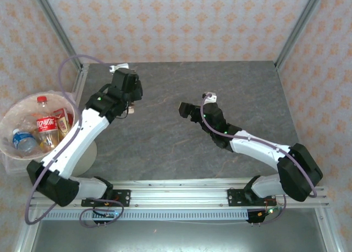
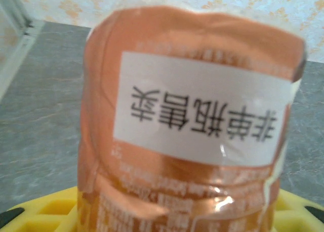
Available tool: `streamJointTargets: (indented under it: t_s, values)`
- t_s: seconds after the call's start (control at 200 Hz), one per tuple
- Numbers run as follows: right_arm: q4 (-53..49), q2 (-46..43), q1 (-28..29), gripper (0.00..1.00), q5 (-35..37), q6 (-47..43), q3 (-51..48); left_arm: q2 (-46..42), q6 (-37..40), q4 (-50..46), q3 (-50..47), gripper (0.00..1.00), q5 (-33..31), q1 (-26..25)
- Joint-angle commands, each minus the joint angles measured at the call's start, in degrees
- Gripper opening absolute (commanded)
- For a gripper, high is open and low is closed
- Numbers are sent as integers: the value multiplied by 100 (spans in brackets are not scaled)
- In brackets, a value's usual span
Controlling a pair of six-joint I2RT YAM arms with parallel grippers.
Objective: Put the plastic bottles in the bin
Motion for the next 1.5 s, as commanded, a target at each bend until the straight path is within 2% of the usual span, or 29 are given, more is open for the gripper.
streamJointTargets:
  t_s: [0.0, 0.315, 0.43, 0.485, 0.701, 0.841, 1.016, 1.171, 1.341, 1.431, 1.496]
  values:
    - [-304, -151, -60, 99, 279, -100, -77, -513, 198, -920, 344, 53, -585, 63]
    - [-352, -38, -129, 99, 526, -256, 40, -1932, 376, -2213, 766, 54, -2802, 200]
    - [-430, 56, -131, 99, 483, -247, 161, -1943, 172, -3048, 1154, 54, -3560, 496]
    - [-475, 85, -126, 99, 464, -219, 206, -1954, 222, -3218, 1165, 54, -3685, 789]
    - [-480, 120, -131, 99, 350, -65, 182, -2059, 893, -2735, 621, 54, -2834, 2632]
    - [-535, 135, -131, 99, 306, -36, 206, -1990, 1020, -2345, 118, 53, -1532, 4195]
    - [-666, 114, -131, 99, 247, -54, 321, -1970, 1108, -1951, -237, 53, -850, 5675]
    - [-762, 189, -131, 99, 126, -63, 414, -1685, 953, -2065, -4, 58, -623, 6358]
    - [-760, 289, -131, 99, 86, 5, 489, -1627, 693, -2292, 3, 61, -588, 6558]
    - [-735, 358, -127, 99, 45, 44, 529, -1656, 548, -2333, -47, 74, -574, 6567]
    - [-734, 395, -131, 99, 4, 60, 552, -1606, 507, -2422, 15, 78, -472, 6567]
